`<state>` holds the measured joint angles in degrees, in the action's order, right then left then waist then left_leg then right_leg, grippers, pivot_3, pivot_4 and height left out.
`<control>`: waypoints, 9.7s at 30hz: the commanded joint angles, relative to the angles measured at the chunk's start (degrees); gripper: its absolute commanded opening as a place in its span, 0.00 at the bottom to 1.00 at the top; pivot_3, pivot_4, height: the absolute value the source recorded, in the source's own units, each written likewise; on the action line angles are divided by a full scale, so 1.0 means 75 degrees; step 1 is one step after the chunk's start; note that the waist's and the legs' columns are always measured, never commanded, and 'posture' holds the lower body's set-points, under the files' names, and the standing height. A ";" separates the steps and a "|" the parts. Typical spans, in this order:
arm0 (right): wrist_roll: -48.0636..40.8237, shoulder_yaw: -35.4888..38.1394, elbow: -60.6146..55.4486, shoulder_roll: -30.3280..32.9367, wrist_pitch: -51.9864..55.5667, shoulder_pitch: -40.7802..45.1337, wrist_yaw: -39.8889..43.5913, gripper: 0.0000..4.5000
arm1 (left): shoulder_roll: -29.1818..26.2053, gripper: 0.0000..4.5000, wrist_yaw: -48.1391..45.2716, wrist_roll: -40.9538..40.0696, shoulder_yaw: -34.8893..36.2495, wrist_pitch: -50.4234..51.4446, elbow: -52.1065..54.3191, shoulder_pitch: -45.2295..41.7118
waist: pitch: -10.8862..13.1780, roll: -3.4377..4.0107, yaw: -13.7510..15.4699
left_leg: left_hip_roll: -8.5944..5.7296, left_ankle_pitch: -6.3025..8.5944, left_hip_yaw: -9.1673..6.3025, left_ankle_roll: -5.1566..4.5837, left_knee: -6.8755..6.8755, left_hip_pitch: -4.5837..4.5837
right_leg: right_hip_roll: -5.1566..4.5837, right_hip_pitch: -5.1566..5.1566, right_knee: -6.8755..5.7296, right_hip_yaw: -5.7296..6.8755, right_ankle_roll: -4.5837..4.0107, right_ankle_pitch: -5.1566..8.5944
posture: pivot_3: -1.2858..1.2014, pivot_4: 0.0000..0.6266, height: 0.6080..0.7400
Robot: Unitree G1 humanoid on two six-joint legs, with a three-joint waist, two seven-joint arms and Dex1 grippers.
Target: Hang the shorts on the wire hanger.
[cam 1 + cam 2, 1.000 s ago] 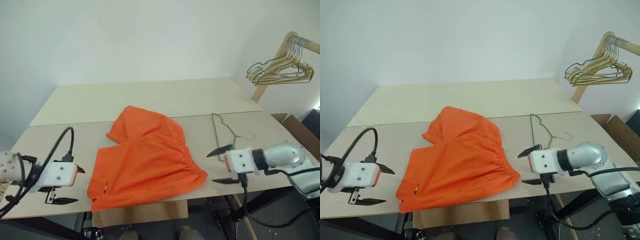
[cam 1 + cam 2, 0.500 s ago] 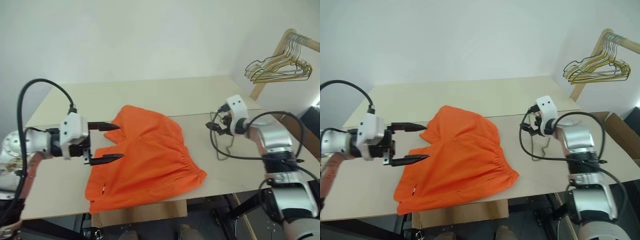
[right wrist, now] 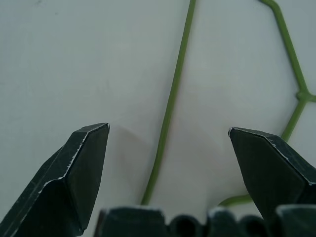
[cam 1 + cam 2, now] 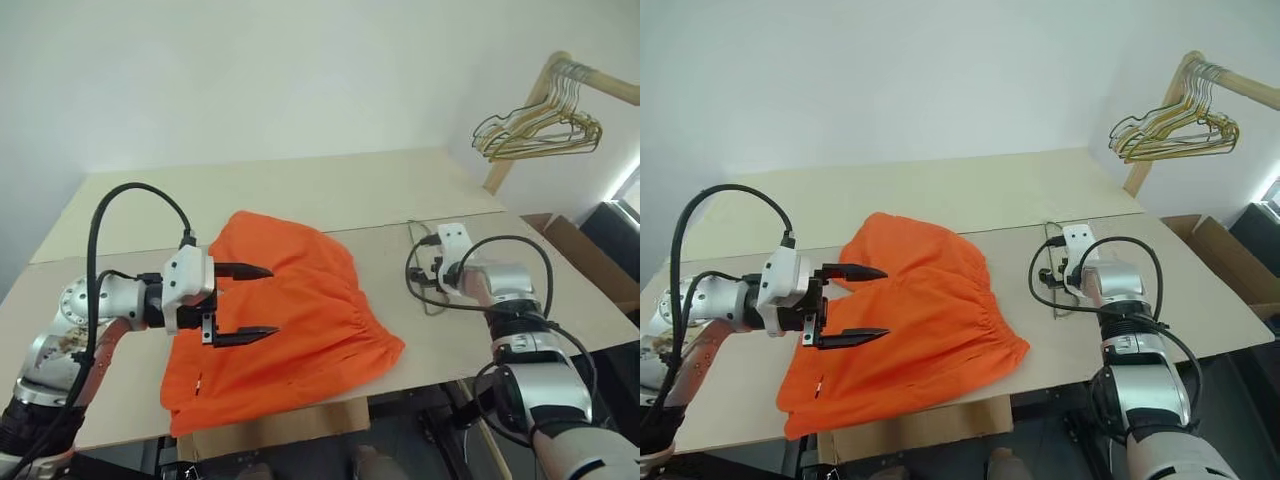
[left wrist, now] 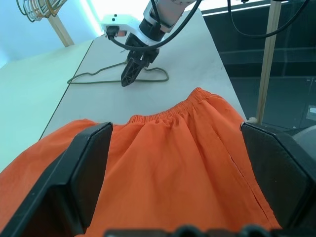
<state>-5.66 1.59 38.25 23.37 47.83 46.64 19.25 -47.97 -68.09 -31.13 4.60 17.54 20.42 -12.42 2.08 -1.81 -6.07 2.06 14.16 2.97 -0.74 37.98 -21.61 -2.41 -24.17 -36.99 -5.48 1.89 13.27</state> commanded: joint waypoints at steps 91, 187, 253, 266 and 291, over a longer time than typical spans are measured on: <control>0.0034 -0.1311 -0.6739 -0.0502 -0.3678 -0.3093 0.2366 0.95 | 0.4096 0.00 0.5080 -0.1741 0.1273 0.1882 -0.2112 -0.3156 | -0.0051 -0.0045 0.0083 | -0.0027 0.0016 -0.0094 0.0020 -0.0016 0.0056 | -0.0008 0.0100 0.0055 0.0034 0.0021 0.0008 | 0.51 0.00 1.00; -0.5617 0.0220 -0.5133 0.5792 0.3937 -0.6148 0.7224 0.00 | 0.0361 1.00 -0.1792 0.2275 -0.2064 -0.1274 -0.2884 -0.1959 | -0.0027 0.0000 -0.0397 | -0.0009 0.0026 -0.0120 0.0009 -0.0010 0.0037 | -0.0012 0.0132 0.0119 0.0092 0.0080 0.0052 | 0.46 0.00 1.00; -0.4020 -0.3652 0.1149 0.2941 0.3126 -0.0297 0.9306 0.00 | -0.0266 1.00 -0.0715 0.2817 -0.1850 -0.1413 -0.1993 -0.0659 | -0.0020 0.0027 0.0451 | -0.0005 0.0030 -0.0089 0.0000 0.0023 0.0049 | -0.0004 0.0126 0.0085 0.0081 0.0016 0.0012 | 0.52 0.00 1.00; -0.2862 -0.3300 0.2263 0.2000 0.2386 0.0219 0.9307 0.00 | -0.0241 1.00 -0.0633 0.3038 -0.1916 -0.1599 -0.2105 -0.0575 | -0.0020 0.0027 0.0446 | -0.0006 0.0036 -0.0096 -0.0009 0.0036 0.0032 | -0.0006 0.0118 0.0073 0.0093 0.0015 0.0011 | 0.52 0.00 1.00; -0.0921 -0.2469 0.4163 0.0975 0.1191 0.1822 0.9446 0.00 | -0.0210 1.00 -0.0524 0.3249 -0.1975 -0.1605 -0.2002 -0.0334 | -0.0019 0.0033 0.0468 | -0.0009 0.0036 -0.0098 -0.0009 0.0045 0.0024 | -0.0006 0.0095 0.0029 0.0092 0.0013 0.0019 | 0.53 0.00 1.00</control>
<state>-12.95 -19.14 69.01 30.90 58.25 57.84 88.83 -49.59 -72.51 -6.73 -10.43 6.07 3.98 -14.72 1.94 -1.56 -2.57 1.99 14.44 2.24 -0.80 38.32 -21.44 -2.46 -23.46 -36.78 -4.79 1.98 13.41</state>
